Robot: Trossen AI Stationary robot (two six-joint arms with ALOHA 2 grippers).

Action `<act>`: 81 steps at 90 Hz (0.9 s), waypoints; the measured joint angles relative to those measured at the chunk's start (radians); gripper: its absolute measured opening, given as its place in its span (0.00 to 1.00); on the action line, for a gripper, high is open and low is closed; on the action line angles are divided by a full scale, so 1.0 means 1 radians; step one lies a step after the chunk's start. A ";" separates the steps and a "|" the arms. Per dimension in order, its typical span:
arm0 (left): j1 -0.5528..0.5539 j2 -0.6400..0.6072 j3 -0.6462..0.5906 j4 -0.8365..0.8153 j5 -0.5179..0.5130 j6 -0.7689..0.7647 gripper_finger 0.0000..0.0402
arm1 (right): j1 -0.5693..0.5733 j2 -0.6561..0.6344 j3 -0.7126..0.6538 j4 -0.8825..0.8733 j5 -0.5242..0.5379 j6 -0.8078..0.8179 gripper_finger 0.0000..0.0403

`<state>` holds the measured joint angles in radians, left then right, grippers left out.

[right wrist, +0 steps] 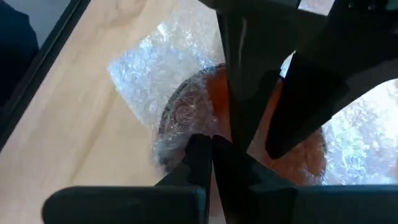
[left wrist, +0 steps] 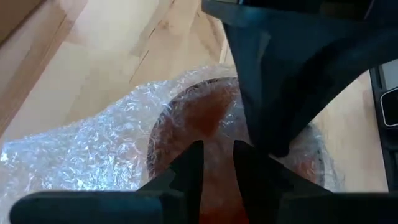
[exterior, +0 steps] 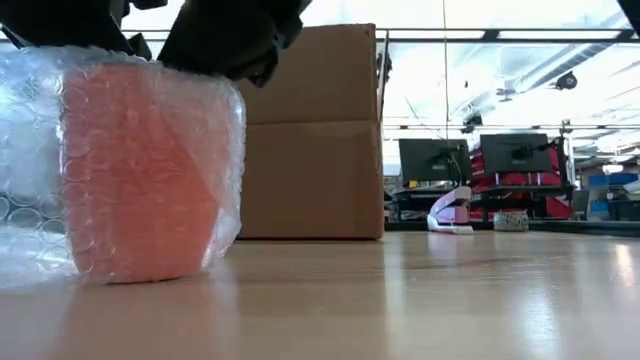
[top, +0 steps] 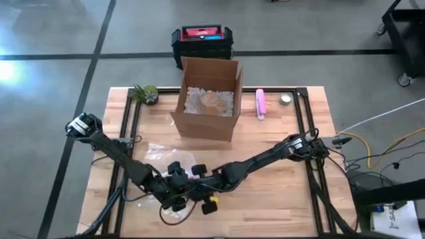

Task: Wrap mug
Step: Wrap the orange mug with transparent bubble wrap

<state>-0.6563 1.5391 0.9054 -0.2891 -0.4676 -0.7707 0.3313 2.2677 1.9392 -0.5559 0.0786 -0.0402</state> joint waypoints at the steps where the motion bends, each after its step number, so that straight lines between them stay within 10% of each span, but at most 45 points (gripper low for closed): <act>1: 0.000 0.000 0.000 0.000 0.000 0.000 0.19 | 0.000 0.003 -0.001 0.001 -0.003 -0.002 0.01; 81: -0.012 -0.105 -0.004 -0.112 0.040 -0.042 0.19 | -0.005 0.015 0.167 -0.150 0.011 0.048 0.01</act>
<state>-0.6685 1.4342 0.9012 -0.4011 -0.4274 -0.8127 0.3261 2.2829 2.1063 -0.7062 0.0900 0.0074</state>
